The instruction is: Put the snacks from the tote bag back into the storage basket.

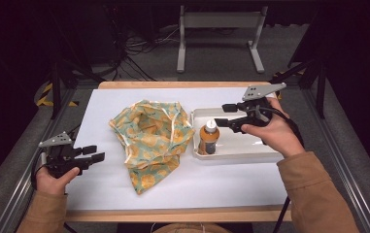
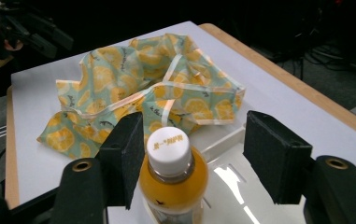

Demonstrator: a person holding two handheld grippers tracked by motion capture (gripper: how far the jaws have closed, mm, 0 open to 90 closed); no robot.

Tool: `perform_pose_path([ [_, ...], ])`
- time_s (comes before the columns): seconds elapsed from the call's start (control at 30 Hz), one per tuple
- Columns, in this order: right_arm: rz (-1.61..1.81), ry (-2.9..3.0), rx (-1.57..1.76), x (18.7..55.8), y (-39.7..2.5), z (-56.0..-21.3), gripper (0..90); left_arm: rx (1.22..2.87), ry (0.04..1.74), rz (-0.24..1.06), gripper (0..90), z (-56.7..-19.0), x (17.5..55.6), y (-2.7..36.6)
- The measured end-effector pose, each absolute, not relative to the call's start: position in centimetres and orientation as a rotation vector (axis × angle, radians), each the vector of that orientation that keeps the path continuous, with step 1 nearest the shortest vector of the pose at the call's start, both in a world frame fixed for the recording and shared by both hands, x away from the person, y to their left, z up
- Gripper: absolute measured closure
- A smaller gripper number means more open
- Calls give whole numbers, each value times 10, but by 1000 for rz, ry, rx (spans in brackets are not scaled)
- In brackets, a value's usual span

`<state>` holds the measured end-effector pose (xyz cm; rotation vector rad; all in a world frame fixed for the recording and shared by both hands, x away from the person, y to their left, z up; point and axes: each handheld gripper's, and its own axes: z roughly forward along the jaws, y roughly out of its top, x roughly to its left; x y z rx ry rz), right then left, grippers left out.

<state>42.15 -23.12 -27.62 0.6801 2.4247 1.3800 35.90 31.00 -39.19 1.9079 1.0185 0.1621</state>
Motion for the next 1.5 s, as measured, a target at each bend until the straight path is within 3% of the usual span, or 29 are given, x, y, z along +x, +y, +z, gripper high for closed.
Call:
perform_pose_path([
  [0.43, 1414, 2290, 781, 388, -287, -271, 360, 1914, 1027, 187, 434, -395, 350, 316],
  [0.77, 1333, 2200, 849, 363, -322, -286, 155, 1916, 1033, 205, 418, -395, 342, 317],
  [1.5, 1396, 2110, 989, 330, -372, -351, 173, 1899, 998, 220, 396, -408, 336, 320],
])
